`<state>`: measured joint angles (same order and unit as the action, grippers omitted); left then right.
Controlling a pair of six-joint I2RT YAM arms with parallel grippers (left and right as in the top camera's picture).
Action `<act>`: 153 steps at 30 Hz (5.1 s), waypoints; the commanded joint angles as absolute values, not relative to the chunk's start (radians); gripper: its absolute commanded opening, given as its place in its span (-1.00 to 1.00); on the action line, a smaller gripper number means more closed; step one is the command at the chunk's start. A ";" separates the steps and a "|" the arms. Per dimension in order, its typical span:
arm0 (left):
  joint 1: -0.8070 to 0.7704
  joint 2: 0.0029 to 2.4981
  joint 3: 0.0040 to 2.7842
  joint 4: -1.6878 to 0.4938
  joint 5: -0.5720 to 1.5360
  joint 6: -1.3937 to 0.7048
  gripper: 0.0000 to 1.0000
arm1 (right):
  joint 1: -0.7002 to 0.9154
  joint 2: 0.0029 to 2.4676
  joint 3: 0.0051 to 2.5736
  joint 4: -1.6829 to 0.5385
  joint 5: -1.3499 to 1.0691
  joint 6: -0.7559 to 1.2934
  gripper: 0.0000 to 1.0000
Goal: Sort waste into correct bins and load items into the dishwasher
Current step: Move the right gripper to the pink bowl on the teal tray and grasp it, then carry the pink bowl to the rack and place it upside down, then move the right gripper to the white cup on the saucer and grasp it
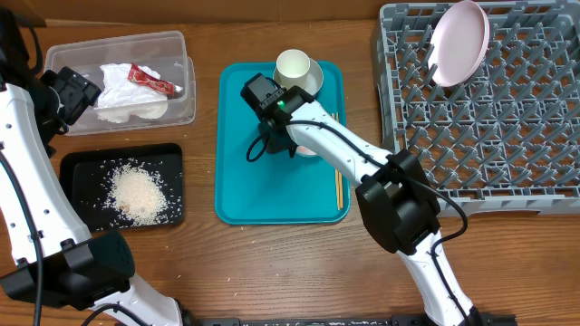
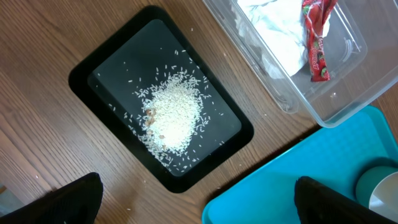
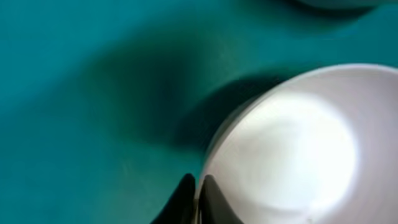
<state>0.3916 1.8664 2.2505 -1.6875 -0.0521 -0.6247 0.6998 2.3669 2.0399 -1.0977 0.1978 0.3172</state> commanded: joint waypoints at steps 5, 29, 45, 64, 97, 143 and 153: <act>0.392 1.868 2.252 -1.689 -0.052 -0.609 0.99 | 0.691 2.374 2.336 -1.280 0.202 0.326 -0.93; 0.392 1.868 2.252 -1.689 -0.052 -0.609 1.00 | -0.191 2.308 2.774 -1.695 -0.871 0.207 -0.93; 0.392 1.868 2.252 -1.689 -0.052 -0.609 1.00 | -0.345 2.106 2.089 -1.691 -1.204 -0.204 -0.93; 0.392 1.868 2.252 -1.689 -0.052 -0.609 1.00 | -0.552 2.106 1.625 -1.307 -1.413 -0.151 -0.65; 0.392 1.868 2.252 -1.689 -0.052 -0.609 1.00 | -0.281 2.078 1.953 -1.428 -0.165 0.323 -0.92; 0.392 1.868 2.252 -1.689 -0.052 -0.609 0.99 | 0.528 2.207 1.946 -0.386 0.125 0.070 0.68; 0.392 1.868 2.252 -1.689 -0.052 -0.609 1.00 | 0.548 2.339 1.946 -0.406 0.157 -0.052 0.48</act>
